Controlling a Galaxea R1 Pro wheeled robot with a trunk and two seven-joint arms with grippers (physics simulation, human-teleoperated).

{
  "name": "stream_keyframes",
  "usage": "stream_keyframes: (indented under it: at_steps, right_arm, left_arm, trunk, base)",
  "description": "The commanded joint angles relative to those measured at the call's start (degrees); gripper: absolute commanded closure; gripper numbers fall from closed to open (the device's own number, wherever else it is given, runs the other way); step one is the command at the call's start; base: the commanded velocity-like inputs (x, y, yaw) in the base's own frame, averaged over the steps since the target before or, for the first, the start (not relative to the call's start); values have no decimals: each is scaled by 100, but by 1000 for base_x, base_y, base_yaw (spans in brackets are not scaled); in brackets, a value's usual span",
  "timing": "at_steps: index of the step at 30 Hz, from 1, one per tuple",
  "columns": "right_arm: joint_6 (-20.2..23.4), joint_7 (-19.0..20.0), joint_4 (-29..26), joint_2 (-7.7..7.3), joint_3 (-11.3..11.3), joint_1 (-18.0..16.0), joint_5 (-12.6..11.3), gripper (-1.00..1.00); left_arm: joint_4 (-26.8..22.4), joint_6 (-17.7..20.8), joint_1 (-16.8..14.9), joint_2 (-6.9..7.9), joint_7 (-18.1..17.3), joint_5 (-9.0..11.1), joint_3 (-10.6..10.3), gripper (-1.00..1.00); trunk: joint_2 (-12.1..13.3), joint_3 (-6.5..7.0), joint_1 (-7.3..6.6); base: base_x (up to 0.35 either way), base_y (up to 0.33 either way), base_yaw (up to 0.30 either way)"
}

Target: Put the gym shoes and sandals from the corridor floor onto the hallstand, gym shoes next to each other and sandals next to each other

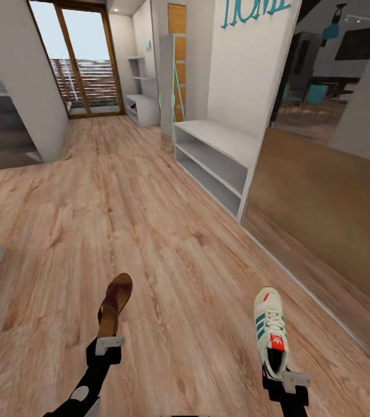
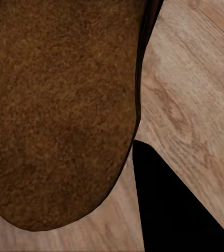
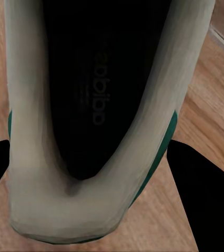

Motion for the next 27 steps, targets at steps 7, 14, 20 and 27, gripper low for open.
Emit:
stream_keyframes:
  at_steps: [7, 14, 20, 27]
  right_arm:
    - [-14, -33, -1, -10, 51, -1, -43, 100]
    - [-14, -33, -1, -10, 51, -2, -43, 100]
    - [-14, -33, -1, -10, 51, -2, -43, 100]
    - [-14, -33, 1, -10, 51, -2, -43, 100]
  left_arm:
    - [-18, 13, -5, 1, 57, 6, -49, 100]
    - [-69, 14, -5, -5, 32, -2, -53, 100]
    - [-70, 17, -5, -5, 35, -2, -48, 100]
    - [-70, 13, -5, -5, 43, -2, -47, 100]
  trunk:
    - [-2, 10, 2]
    - [-162, -25, 90]
    - [-362, -81, 200]
    - [-362, -42, 200]
  base:
    - [285, 0, 259]
    - [17, 0, 238]
    - [0, 0, 229]
    - [0, 0, 227]
